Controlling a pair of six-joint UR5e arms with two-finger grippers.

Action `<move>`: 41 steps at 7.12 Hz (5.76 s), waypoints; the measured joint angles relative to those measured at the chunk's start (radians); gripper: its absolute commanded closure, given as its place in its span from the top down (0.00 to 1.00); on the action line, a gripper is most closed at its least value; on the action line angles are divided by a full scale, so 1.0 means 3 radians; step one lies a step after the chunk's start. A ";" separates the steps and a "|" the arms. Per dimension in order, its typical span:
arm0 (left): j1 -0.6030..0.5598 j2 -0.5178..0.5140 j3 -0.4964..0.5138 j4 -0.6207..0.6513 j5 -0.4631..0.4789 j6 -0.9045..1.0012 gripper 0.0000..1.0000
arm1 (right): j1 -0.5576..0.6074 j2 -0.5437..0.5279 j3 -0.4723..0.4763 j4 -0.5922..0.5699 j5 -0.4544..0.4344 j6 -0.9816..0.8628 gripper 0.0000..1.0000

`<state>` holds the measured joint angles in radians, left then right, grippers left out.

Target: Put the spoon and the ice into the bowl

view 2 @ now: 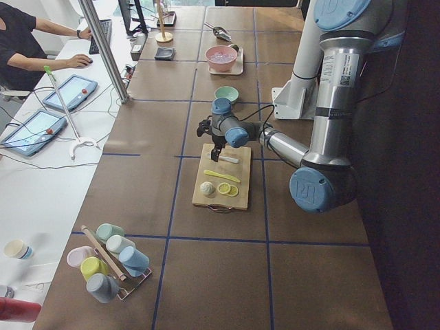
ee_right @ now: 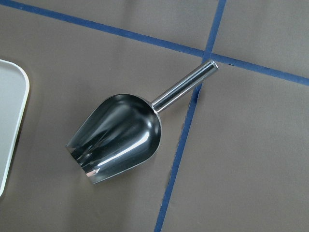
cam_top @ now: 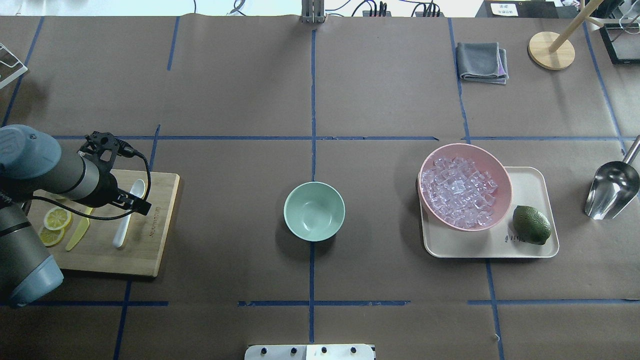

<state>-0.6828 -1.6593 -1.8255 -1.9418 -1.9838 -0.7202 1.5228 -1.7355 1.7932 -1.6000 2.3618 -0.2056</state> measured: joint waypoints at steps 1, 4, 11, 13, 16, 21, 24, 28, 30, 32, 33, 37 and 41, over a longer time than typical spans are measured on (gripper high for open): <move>0.0025 0.0007 0.0002 0.0001 0.0031 -0.0011 0.84 | -0.0001 0.0001 0.0000 0.0000 -0.0002 0.0000 1.00; 0.0040 0.0017 0.0008 0.0003 0.0031 -0.0016 0.58 | -0.0004 0.0004 0.0000 0.0000 -0.0003 0.0000 1.00; 0.0039 0.0032 0.0014 0.0004 -0.0017 -0.0007 0.30 | -0.0005 0.0005 0.0000 0.0000 -0.0003 0.0000 1.00; 0.0035 0.0038 0.0012 0.0004 -0.0048 -0.0006 0.00 | -0.0005 0.0007 0.0000 0.0000 -0.0003 0.0000 1.00; 0.0032 0.0039 0.0013 0.0009 -0.0061 -0.0011 0.00 | -0.0005 0.0007 -0.0003 0.0000 -0.0003 0.0004 1.00; 0.0020 -0.0129 -0.0194 0.0057 -0.0288 -0.0340 0.00 | -0.0004 0.0011 0.0002 0.0000 -0.0001 0.0004 1.00; 0.0150 -0.1152 -0.0163 0.0800 -0.0408 -0.1027 0.00 | -0.0006 0.0012 0.0009 0.0000 0.0007 0.0005 1.00; 0.0455 -0.2196 0.0538 0.1035 -0.0307 -0.1437 0.00 | -0.0010 0.0016 0.0012 0.0002 0.0012 0.0005 1.00; 0.0587 -0.2338 0.0711 0.1013 -0.0228 -0.1463 0.09 | -0.0013 0.0017 0.0015 0.0001 0.0022 0.0005 1.00; 0.0650 -0.2350 0.0736 0.1006 -0.0215 -0.1486 0.31 | -0.0021 0.0017 0.0015 0.0000 0.0035 0.0005 1.00; 0.0669 -0.2351 0.0739 0.1004 -0.0214 -0.1487 0.61 | -0.0024 0.0016 0.0015 0.0000 0.0037 0.0005 1.00; 0.0685 -0.2352 0.0753 0.0988 -0.0209 -0.1481 0.82 | -0.0043 0.0017 0.0021 0.0000 0.0041 0.0014 1.00; 0.0378 -0.2083 0.0490 0.0886 -0.0221 -0.1462 0.84 | -0.0576 0.0079 0.0499 0.0114 0.0215 0.1443 1.00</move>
<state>-0.5695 -2.2841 -1.6784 -1.6761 -2.0500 -1.1587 1.3501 -1.7120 1.9429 -1.5658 2.4261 0.2275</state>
